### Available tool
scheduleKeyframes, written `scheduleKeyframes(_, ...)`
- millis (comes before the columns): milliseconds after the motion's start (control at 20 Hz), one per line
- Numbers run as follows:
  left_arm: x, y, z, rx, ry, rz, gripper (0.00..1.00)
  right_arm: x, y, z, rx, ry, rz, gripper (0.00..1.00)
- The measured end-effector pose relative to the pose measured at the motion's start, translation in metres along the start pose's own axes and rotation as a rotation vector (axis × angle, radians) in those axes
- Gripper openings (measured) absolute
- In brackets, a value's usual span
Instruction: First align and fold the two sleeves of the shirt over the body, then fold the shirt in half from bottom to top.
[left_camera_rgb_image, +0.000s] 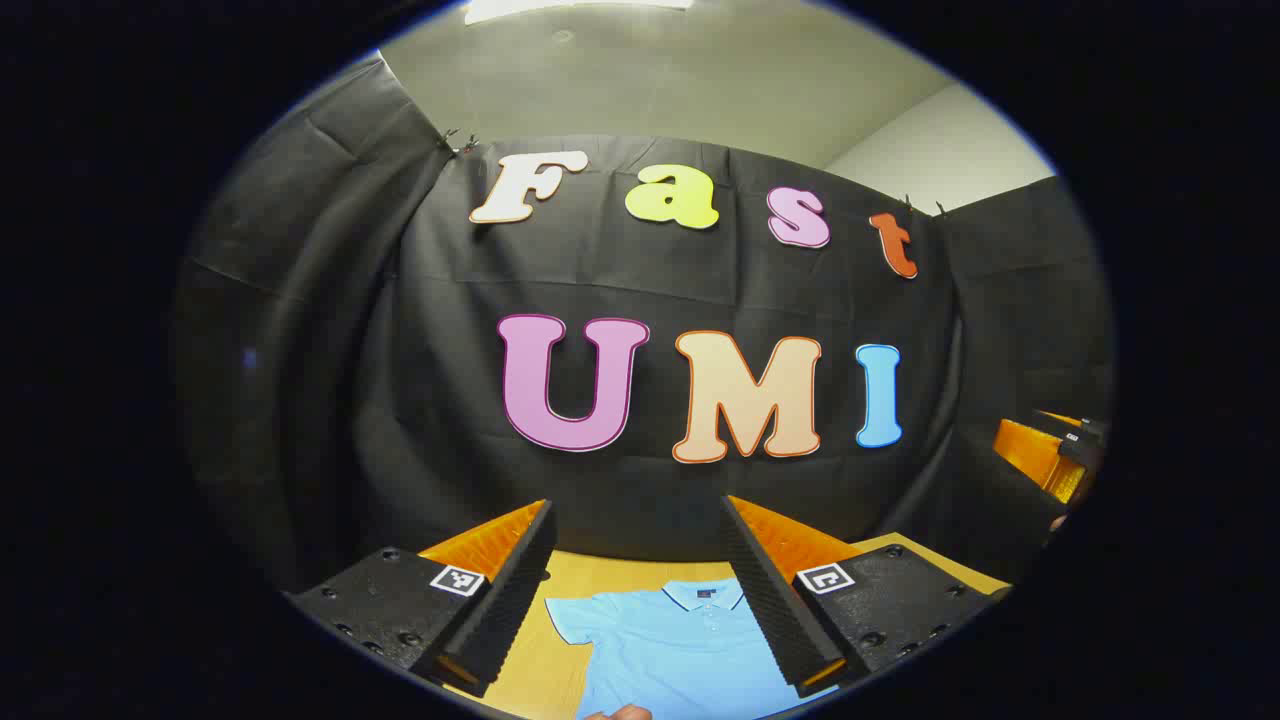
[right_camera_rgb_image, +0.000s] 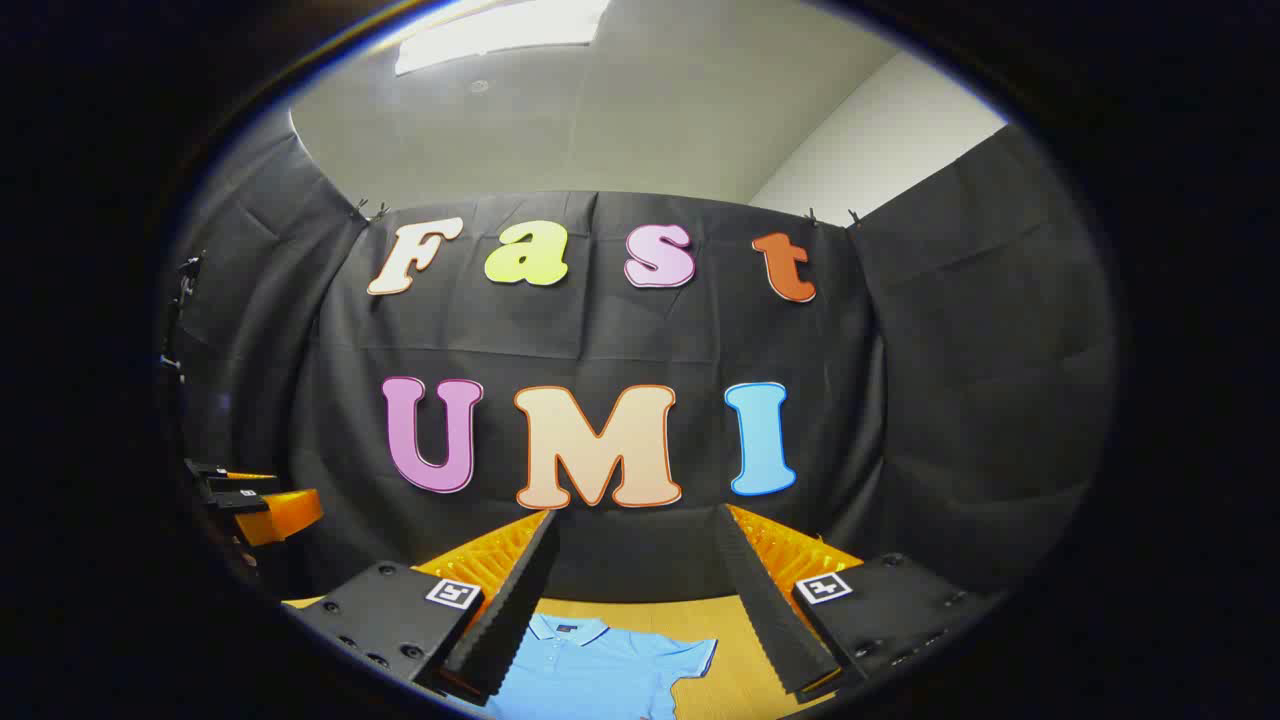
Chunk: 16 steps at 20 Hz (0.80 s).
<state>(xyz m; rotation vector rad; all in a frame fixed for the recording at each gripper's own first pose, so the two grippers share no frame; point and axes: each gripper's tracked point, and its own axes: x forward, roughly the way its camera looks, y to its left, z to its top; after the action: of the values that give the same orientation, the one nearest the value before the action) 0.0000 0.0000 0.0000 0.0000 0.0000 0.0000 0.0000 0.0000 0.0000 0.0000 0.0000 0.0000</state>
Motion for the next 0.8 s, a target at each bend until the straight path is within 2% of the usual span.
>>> scheduleKeyframes(250, -0.001, -0.002, 0.003, 0.012, -0.005, 0.011, 0.97, 0.003, -0.002, 0.002, -0.004, -0.02, 0.01, 0.99)
scheduleKeyframes(800, -0.002, -0.005, 0.002, 0.035, -0.004, 0.019, 0.97, 0.011, -0.008, -0.005, -0.003, -0.006, 0.013, 0.98)
